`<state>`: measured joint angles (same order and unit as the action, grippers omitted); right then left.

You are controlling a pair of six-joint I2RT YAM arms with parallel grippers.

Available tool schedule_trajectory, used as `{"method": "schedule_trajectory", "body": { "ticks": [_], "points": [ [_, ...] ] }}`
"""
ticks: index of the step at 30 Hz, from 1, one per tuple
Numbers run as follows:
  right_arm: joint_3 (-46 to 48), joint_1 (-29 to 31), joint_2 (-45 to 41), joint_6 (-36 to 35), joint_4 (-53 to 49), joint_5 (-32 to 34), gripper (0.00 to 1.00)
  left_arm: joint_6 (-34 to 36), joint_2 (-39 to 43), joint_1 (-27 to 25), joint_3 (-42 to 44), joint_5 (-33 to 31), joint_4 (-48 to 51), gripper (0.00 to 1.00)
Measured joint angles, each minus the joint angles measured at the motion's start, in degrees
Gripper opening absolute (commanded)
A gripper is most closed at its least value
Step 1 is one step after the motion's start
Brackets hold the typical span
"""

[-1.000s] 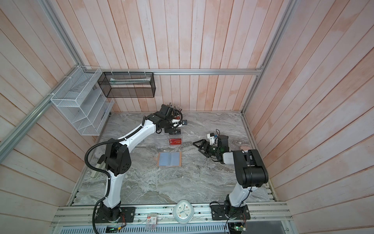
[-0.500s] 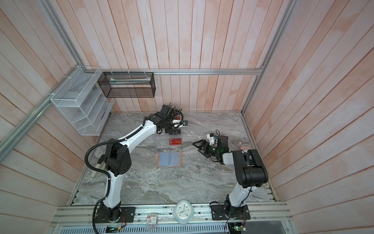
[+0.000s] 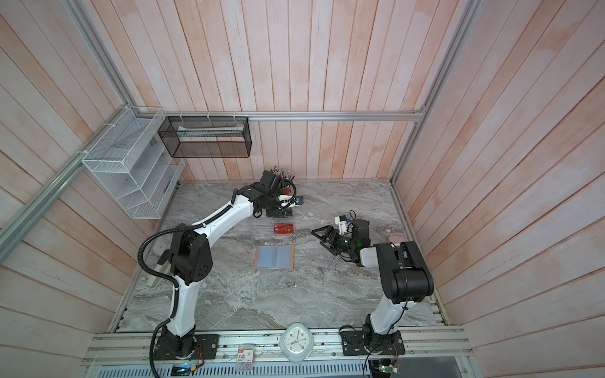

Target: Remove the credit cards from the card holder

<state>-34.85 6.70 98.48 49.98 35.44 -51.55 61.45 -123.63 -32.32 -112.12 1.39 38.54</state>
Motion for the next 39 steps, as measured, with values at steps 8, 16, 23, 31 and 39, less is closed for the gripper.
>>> {"method": "schedule_trajectory", "body": {
  "ticks": [8,16,23,31,39],
  "points": [
    [0.0,0.0,0.0,0.2,0.57,-0.26,0.98,0.0,0.0,-0.02,0.0,-0.17,-0.02,0.0],
    [0.0,0.0,0.0,0.24,0.61,-0.52,0.98,0.0,0.0,-0.48,0.0,-0.17,-0.04,0.0],
    [0.0,0.0,0.0,0.26,0.61,-0.68,0.98,0.0,-0.24,-0.48,0.0,-0.17,-0.61,0.0],
    [0.52,0.0,0.0,0.98,1.11,-0.96,0.98,0.02,-2.08,-0.48,0.0,-0.35,-0.94,0.0],
    [1.05,0.0,0.02,1.53,2.82,-1.07,0.98,0.02,-2.43,-0.48,0.0,-0.39,-1.55,0.0]
  ]
}}
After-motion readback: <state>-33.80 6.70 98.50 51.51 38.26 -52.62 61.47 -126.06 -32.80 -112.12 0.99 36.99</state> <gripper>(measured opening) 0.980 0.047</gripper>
